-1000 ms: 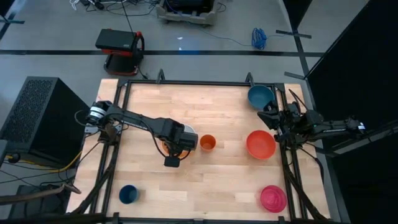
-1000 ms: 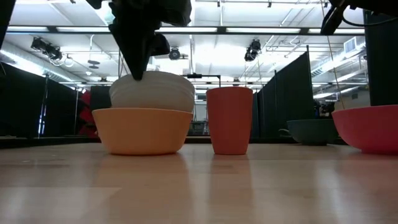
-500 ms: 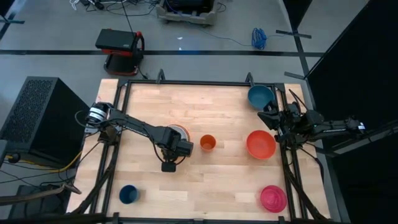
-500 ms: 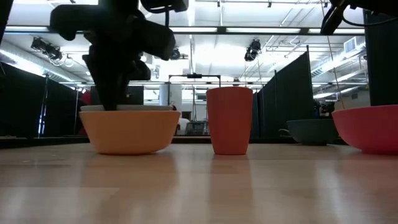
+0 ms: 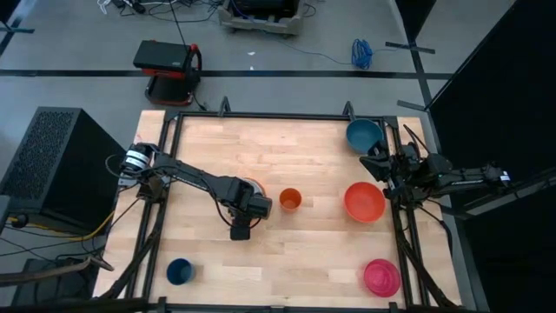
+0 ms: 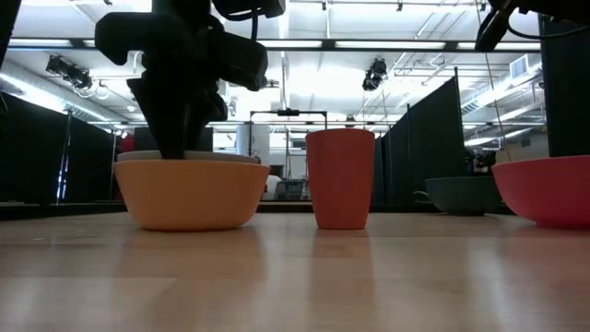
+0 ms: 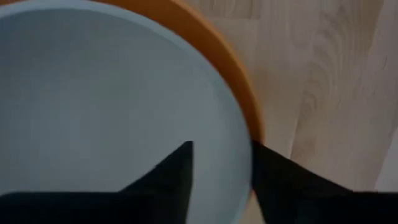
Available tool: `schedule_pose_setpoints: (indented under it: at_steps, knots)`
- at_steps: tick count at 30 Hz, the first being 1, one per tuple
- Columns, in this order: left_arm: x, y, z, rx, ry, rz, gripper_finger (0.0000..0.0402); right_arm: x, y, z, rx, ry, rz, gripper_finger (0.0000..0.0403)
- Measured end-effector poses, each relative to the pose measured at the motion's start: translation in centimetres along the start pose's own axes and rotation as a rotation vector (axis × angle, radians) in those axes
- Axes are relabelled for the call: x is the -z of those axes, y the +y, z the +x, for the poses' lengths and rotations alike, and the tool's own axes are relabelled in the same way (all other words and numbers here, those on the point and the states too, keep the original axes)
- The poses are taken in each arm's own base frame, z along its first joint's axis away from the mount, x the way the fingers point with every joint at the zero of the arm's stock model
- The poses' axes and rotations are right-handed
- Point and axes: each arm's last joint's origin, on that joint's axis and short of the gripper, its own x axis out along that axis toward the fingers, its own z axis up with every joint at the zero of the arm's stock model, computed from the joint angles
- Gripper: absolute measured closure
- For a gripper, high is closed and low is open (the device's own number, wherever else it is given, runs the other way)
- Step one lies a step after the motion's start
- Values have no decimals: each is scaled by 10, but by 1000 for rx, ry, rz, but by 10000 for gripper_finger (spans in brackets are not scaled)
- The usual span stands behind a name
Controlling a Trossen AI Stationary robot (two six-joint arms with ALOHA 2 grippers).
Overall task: Nest bowls inside each other
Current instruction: Stack the white bowl on top of the yellow bowl, then stack the orange bowl on top of the white bowl
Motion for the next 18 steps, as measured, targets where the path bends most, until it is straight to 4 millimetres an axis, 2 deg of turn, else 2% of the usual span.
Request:
schedule_pose_setpoints:
  at_steps: [6,10,18]
  knots:
    - [-2,-1,-6,5,-8,3,123,0,0,0,0,1,-1,403]
    - [-8,0,-15,20,-37,-2,64,0,0,0,1,3,-1,403]
    - [-25,0,-52,22,-123,19,61,4,-1,0,14,39,-8,403]
